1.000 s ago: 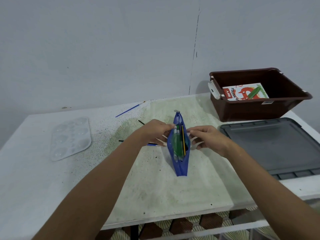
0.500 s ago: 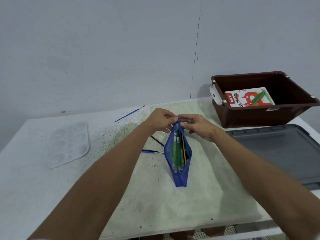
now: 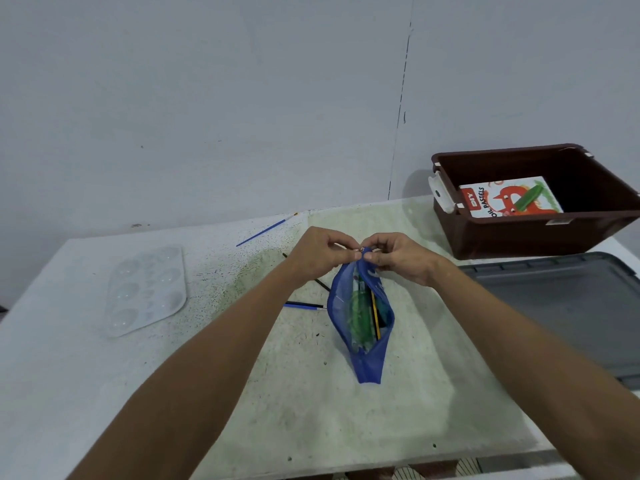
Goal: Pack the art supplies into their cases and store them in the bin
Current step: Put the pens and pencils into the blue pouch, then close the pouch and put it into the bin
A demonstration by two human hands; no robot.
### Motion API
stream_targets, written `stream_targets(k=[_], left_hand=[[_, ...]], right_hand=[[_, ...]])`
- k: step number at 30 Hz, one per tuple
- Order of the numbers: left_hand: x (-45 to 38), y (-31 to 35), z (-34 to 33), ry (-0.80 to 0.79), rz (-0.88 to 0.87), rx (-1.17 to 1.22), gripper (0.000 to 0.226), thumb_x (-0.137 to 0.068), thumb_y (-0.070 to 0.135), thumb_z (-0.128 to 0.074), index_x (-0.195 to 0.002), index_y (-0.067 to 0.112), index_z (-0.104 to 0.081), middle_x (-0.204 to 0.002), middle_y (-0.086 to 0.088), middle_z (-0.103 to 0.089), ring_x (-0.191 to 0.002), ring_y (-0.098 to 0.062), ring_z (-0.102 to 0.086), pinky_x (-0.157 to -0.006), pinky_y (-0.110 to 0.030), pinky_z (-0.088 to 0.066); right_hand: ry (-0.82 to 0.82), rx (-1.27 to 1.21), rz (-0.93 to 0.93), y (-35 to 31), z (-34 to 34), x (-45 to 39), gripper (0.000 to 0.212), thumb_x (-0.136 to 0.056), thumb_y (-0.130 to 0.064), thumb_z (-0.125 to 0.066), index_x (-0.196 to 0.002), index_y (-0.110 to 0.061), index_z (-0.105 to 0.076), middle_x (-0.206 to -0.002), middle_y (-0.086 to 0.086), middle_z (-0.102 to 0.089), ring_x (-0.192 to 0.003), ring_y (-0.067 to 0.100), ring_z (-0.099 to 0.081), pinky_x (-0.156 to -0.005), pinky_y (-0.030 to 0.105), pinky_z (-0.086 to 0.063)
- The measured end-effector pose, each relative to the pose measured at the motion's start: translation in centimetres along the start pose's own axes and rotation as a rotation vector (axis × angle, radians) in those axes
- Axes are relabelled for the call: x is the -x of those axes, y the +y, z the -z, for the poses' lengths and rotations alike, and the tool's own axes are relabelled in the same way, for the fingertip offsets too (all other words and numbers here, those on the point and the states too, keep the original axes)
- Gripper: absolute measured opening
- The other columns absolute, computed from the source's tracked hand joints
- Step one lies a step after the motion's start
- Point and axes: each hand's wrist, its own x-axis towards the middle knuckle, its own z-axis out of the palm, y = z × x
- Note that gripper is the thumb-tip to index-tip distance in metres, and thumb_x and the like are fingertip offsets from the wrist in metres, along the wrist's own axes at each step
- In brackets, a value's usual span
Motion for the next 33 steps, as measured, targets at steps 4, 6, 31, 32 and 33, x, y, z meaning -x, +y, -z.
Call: stream_targets(k=[4,6,31,32,33], left_hand=[[1.0,-1.6,0.3,0.047,-0.095,-0.101,0.005,-0.079,0.014,-0.077,-0.084,0.014,-0.075,-0.076,-0.002,-0.073,-0.072,-0.012,-0.067,-0.073,-0.023,-0.052],[1.2,-1.8,0.5,0.073,-0.143,-0.169,0.005,-0.08,0.014,-0.076,-0.084,0.015,-0.075,-0.078,0.004,-0.072,-0.078,-0.011,-0.068,-0.078,-0.026,-0.053],[11.5,-6.0,1.8,0.015,0.139,0.138,0.062,-0.072,0.013,-0.082,-0.123,0.033,-0.052,-0.111,0.007,-0.058,-0.095,-0.015,-0.065,-0.077,-0.026,-0.058],[11.0,-6.1,1.4,0.069,0.138,0.112,0.058,-0.073,0.01,-0.08,-0.12,0.031,-0.054,-0.109,0.005,-0.06,-0.091,-0.016,-0.066,-0.076,-0.027,-0.058],[10.5,-6.0,1.1,0.121,0.13,0.094,0.053,-0.073,0.008,-0.078,-0.116,0.029,-0.056,-0.105,0.001,-0.063,-0.087,-0.018,-0.066,-0.076,-0.03,-0.058]], right_hand=[[-0.091,-0.022,-0.025,0.0,-0.2,0.2,0.011,-0.088,-0.003,-0.063,-0.099,-0.007,-0.064,-0.09,0.012,-0.062,-0.082,0.019,-0.058,-0.076,0.028,-0.05],[-0.087,-0.073,-0.031,0.0,-0.4,0.2,0.01,-0.088,-0.004,-0.062,-0.097,-0.007,-0.064,-0.091,0.011,-0.063,-0.082,0.019,-0.06,-0.074,0.025,-0.052],[0.586,-0.009,0.081,2.6,-2.6,3.7,0.008,-0.098,-0.015,-0.05,-0.091,-0.018,-0.052,-0.085,0.004,-0.06,-0.074,0.013,-0.057,-0.065,0.021,-0.049],[0.597,0.005,0.087,2.7,-2.7,4.0,0.008,-0.098,-0.017,-0.051,-0.091,-0.019,-0.052,-0.086,0.006,-0.06,-0.075,0.016,-0.058,-0.066,0.025,-0.05],[0.604,0.016,0.091,2.6,-2.6,4.2,0.007,-0.098,-0.018,-0.05,-0.092,-0.018,-0.051,-0.087,0.008,-0.06,-0.076,0.017,-0.059,-0.066,0.027,-0.051]])
